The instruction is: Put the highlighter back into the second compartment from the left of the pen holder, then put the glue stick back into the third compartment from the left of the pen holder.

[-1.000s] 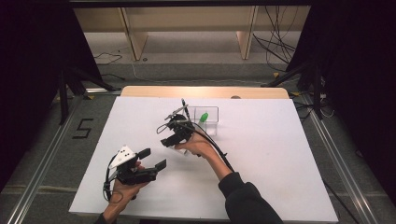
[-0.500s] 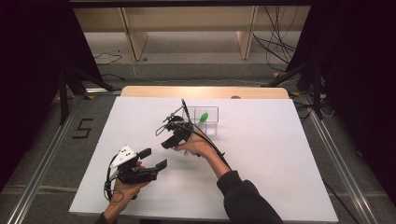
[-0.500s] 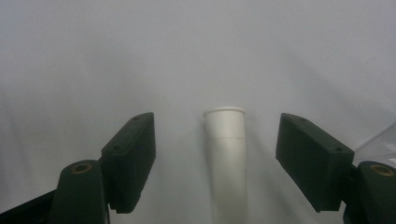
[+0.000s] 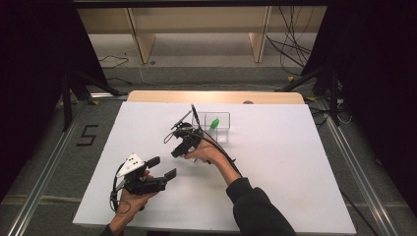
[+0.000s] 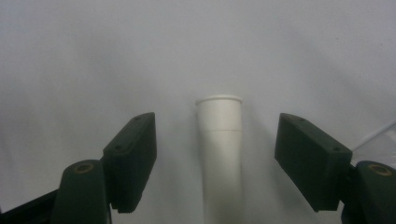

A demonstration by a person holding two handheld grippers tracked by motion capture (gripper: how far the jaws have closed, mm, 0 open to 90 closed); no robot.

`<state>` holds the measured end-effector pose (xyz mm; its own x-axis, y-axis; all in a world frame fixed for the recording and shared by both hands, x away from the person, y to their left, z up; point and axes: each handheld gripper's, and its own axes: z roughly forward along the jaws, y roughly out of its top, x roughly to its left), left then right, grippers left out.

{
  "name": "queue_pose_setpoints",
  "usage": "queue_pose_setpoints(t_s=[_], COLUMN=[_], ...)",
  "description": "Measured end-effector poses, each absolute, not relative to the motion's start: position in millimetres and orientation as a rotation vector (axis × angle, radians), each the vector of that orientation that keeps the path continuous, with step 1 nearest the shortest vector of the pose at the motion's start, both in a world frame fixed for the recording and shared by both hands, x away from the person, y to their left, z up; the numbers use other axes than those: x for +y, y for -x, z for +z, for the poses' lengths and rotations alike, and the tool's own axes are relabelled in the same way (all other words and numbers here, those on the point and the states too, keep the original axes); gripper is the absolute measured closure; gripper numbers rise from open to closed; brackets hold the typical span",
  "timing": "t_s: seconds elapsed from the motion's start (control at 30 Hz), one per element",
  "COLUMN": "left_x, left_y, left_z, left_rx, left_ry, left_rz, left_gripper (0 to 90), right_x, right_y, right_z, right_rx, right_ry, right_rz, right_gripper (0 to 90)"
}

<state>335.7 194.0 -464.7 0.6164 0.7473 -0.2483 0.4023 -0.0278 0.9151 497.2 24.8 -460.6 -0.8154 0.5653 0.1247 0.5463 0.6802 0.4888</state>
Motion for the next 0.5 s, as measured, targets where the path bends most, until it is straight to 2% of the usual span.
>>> queue_pose_setpoints(t_s=[0.3, 0.5], left_x=[194.2, 194.9], left_y=[-336.2, -336.3], left_z=[-464.9, -464.7], left_rx=[0.965, 0.965], left_ry=[-1.652, -1.653], left_rz=[0.363, 0.362], left_gripper=[15.7, 15.7], right_x=[27.5, 28.2], right_y=[-499.7, -501.3], right_z=[-464.6, -468.5], right_rx=[2.881, 2.882], right_ry=[-0.923, -0.921], right_rz=[0.745, 0.71], right_gripper=[36.8, 45.1])
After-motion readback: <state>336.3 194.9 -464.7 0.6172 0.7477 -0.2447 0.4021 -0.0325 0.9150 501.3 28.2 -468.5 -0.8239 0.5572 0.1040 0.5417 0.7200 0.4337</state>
